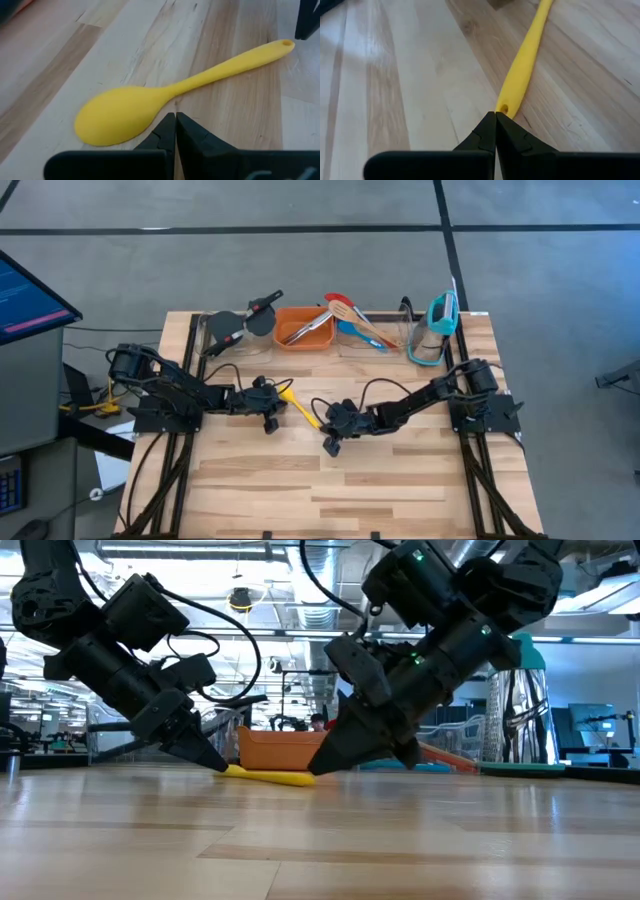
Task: Pick & Place Kitchen Items
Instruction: Put the yellow serving spoon into the right transparent bin
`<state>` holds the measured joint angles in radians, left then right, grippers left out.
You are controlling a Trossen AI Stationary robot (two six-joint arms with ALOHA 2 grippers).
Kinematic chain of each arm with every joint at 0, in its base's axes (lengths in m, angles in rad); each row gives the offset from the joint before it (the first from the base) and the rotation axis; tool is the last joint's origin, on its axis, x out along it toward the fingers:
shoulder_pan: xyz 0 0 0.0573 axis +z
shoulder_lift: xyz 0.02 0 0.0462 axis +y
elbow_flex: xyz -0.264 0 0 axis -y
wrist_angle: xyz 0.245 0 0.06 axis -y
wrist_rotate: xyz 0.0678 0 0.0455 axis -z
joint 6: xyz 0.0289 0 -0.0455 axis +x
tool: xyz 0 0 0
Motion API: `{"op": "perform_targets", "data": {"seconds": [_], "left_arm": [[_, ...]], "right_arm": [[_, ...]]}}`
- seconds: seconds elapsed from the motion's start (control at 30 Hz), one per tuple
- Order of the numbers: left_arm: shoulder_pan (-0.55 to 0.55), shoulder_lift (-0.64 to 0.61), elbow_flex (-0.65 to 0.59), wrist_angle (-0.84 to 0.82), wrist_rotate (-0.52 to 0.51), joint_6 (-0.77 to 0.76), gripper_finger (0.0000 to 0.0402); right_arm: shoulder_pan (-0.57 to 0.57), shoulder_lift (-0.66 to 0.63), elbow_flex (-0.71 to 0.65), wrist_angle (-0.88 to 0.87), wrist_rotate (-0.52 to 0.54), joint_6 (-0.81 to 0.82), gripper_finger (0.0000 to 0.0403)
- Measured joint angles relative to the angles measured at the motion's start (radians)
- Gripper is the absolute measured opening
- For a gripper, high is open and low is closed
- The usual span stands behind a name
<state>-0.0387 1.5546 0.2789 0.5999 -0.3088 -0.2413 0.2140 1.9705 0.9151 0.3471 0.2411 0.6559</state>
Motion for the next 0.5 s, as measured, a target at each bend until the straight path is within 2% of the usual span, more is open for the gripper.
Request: {"op": "perform_targets", "data": {"seconds": [0.2, 0.5], "left_arm": [[0.000, -0.001, -0.002, 0.000, 0.001, -0.002, 0.0003], [0.000, -0.001, -0.002, 0.000, 0.000, -0.002, 0.0003]], "right_arm": [[-0.008, -0.005, 0.000, -0.026, -0.001, 0.000, 0.0000], [-0.007, -0.007, 0.001, 0.037, 0.018, -0.022, 0.0000]]}}
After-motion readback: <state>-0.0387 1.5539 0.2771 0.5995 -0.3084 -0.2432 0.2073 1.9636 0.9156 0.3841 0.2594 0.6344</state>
